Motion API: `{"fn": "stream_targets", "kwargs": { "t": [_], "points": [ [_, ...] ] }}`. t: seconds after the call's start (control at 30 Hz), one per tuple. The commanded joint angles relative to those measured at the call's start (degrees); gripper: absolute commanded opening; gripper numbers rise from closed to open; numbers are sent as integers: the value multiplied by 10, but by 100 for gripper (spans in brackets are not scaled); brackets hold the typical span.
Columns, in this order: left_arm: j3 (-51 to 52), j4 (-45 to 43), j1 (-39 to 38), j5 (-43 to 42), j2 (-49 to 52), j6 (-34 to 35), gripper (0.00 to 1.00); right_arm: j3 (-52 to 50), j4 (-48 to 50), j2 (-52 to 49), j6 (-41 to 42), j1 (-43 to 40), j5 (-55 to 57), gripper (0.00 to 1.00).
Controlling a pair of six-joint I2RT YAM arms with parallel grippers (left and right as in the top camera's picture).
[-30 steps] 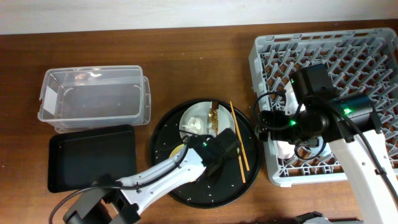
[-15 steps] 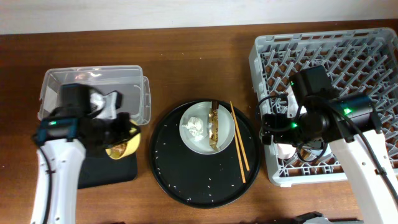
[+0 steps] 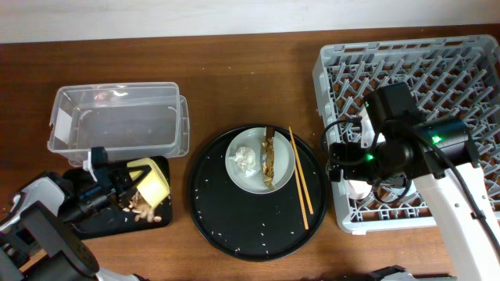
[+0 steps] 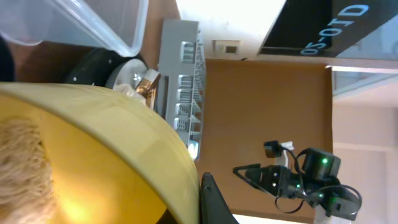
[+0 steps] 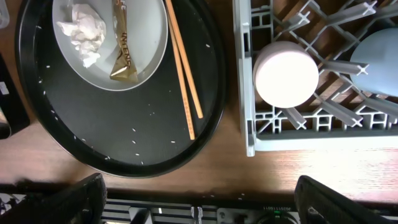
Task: Sort waste into correct bins and load items into the dishwasher rack
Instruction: 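Tip the yellow bowl's food scraps onto the black tray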
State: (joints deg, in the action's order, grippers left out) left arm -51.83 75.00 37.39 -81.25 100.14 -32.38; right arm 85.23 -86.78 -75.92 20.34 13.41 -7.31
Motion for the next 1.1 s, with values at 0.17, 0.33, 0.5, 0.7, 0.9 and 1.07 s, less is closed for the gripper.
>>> {"fn": "stream_targets", "kwargs": {
  "t": [0.17, 0.33, 0.5, 0.7, 0.9, 1.07],
  "points": [
    [1, 67, 4, -30, 2, -63, 0, 2, 0, 0, -5, 5, 7, 96],
    [0, 58, 10, -49, 1, -161, 1, 2, 0, 0, -5, 5, 7, 96],
    [0, 100, 9, -37, 0, -266, 0, 2, 0, 0, -5, 5, 7, 96],
    [-1, 218, 1, 15, -11, -386, 0, 2, 0, 0, -5, 5, 7, 97],
    [-19, 208, -32, 88, -198, -294, 0, 2, 2, 0, -5, 5, 5, 97],
    [-24, 67, -51, 278, -416, 66, 0, 2, 2, 0, -5, 5, 3, 98]
  ]
}}
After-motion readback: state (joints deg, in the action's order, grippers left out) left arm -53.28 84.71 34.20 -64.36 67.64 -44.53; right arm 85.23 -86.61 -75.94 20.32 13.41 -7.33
